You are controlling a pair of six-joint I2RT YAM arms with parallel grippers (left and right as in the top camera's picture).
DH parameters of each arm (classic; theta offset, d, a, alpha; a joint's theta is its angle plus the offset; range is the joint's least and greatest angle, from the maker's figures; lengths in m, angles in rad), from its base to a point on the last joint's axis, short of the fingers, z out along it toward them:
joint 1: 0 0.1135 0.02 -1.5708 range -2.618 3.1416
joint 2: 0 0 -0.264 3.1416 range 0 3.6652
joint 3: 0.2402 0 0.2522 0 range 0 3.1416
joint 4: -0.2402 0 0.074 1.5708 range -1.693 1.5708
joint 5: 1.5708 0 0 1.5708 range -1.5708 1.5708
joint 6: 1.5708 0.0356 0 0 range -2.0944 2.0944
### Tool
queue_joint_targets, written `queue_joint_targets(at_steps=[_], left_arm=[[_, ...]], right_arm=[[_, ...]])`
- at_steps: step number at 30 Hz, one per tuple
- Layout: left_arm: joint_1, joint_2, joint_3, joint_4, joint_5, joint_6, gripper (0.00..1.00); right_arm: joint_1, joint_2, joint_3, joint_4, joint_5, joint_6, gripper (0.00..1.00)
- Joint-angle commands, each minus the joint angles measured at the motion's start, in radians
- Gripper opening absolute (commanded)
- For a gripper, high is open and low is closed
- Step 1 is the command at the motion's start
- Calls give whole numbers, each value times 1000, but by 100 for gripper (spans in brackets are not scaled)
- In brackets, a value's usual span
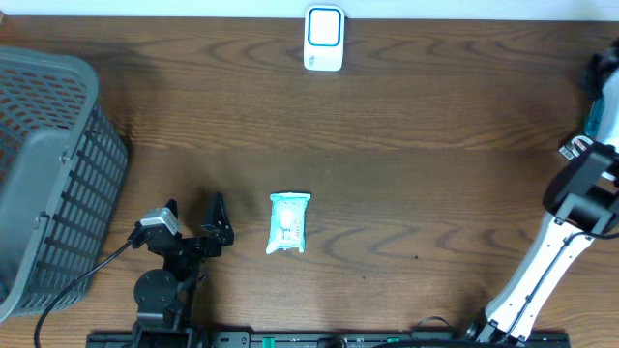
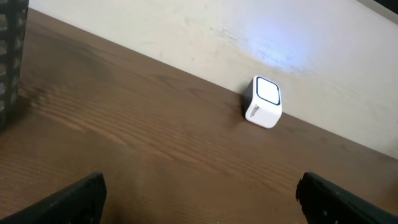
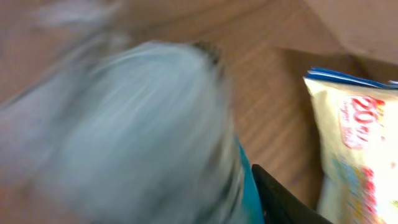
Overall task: Scan the item barcode
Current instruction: 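Carry the bottle to the right edge and release it, then reach the right gripper to the mint-green wipes pack and grasp it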
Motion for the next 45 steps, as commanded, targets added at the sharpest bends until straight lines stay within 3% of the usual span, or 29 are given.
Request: queue_joint_targets(at_steps=[1, 11, 13, 14, 15, 20, 25, 37, 45], left_arm=[[3, -3, -18, -33, -13, 1, 98], [3, -3, -18, -33, -13, 2, 98], [3, -3, -18, -33, -13, 1, 98], [3, -3, -18, -33, -13, 2, 98], [3, -3, -18, -33, -13, 1, 98], [3, -3, -18, -33, -13, 2, 98], [3, -3, -18, -33, -13, 1, 98], [3, -3, -18, -33, -13, 2, 98], [3, -3, -18, -33, -13, 2, 98]], right_arm=[[-17, -9, -4, 17, -209, 75, 43], [-17, -9, -4, -23, -156, -6, 63], [-16, -13, -3, -44, -196, -7, 78], [-14, -16, -3, -58, -229, -7, 94], [-11, -23, -3, -78, -273, -7, 99], [34, -70, -3, -227, -624, -7, 99], [133, -83, -3, -375, -809, -7, 99], [536, -83, -3, -665, -818, -40, 99], [830, -82, -3, -720, -736, 95, 99]])
